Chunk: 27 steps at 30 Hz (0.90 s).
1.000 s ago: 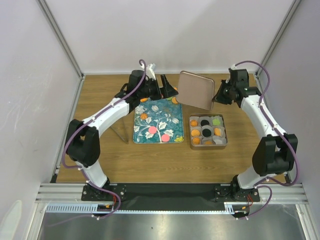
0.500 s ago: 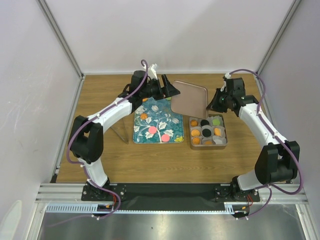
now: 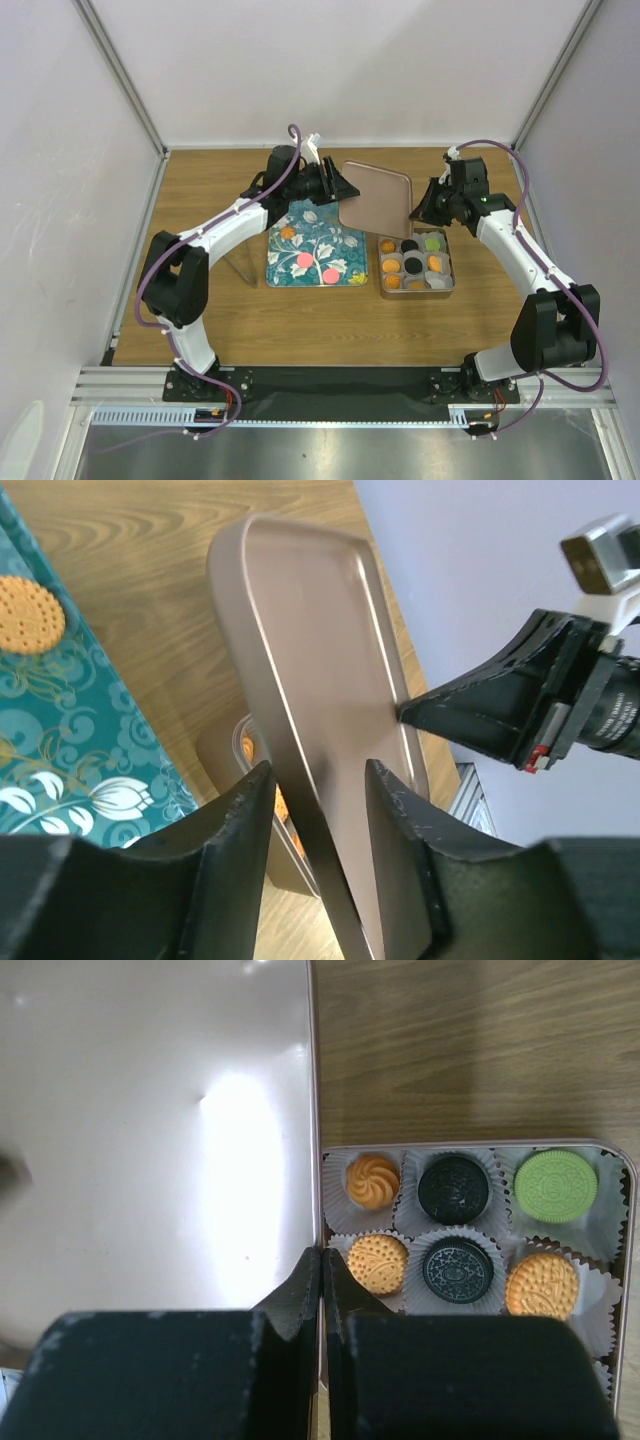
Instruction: Pack the cookies
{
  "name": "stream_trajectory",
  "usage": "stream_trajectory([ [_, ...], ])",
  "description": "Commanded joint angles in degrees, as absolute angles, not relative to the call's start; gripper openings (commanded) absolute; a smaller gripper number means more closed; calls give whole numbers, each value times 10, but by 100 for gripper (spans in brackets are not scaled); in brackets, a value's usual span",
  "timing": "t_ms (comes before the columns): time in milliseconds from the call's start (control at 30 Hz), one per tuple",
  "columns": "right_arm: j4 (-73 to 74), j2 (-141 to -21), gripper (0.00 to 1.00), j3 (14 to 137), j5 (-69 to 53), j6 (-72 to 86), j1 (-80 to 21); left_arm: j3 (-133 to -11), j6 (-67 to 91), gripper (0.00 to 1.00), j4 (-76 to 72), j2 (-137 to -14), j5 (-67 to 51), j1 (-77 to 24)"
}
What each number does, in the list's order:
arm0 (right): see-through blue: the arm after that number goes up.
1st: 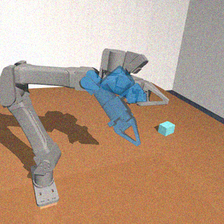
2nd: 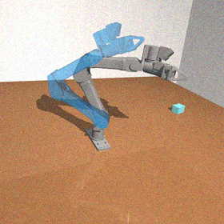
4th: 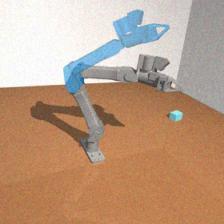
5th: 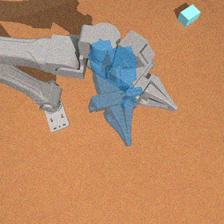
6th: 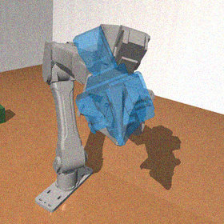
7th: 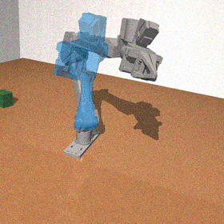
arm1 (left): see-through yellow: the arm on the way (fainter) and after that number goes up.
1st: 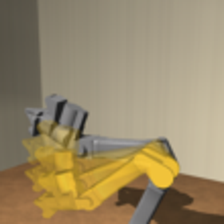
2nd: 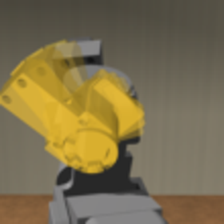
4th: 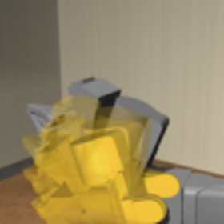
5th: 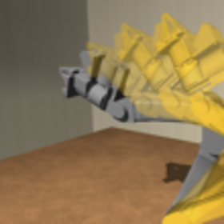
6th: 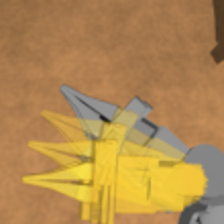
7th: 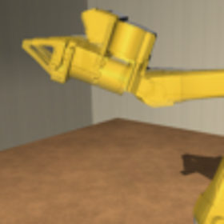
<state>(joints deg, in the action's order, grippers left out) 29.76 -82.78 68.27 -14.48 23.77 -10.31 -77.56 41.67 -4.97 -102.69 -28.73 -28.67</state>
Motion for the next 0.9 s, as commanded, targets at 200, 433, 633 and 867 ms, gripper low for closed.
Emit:
stream_trajectory([
  [200, 256, -797, 0, 686, -138, 229, -116, -765, 429, 25, -50, -1012, -301, -294],
  [433, 257, -789, 5, 683, -76, 214, -140, -766, 448, 0, -33, -1001, -301, -294],
  [633, 231, -715, 57, 650, 71, 167, -196, -769, 465, 0, -5, -979, -282, -294],
  [867, 135, -582, 81, 561, 211, 19, -390, -801, 504, 0, 67, -968, -279, -294],
])
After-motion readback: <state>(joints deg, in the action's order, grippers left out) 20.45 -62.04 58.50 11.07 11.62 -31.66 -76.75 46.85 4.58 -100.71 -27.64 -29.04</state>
